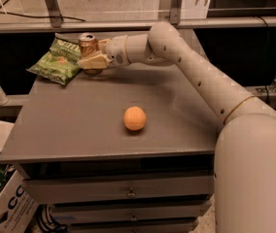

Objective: Move orange can near green jalapeno chip bag

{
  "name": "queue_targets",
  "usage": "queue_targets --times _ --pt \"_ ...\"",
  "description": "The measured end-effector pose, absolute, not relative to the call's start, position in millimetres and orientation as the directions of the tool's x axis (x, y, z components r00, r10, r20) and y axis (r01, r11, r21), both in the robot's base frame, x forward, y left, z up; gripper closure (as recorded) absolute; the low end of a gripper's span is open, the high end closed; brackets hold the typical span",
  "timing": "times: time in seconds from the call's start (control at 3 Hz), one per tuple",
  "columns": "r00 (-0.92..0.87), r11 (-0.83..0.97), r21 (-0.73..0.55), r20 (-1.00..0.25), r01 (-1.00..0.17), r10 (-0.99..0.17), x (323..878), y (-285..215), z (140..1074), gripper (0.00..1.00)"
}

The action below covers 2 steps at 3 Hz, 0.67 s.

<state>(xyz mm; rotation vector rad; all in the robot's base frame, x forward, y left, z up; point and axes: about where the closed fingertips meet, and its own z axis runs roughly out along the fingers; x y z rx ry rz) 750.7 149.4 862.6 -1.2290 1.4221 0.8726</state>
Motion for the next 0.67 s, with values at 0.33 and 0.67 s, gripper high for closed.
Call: queue_targets --times 0.33,0.67 --pt "0.035 0.224 -0.088 -0.972 -0.971 -0.231 751.1 147.6 862.4 0.0" --pt "0.041 0.395 -0.142 -0.967 -0.908 -0.253 769.7 61.0 895.3 0.0"
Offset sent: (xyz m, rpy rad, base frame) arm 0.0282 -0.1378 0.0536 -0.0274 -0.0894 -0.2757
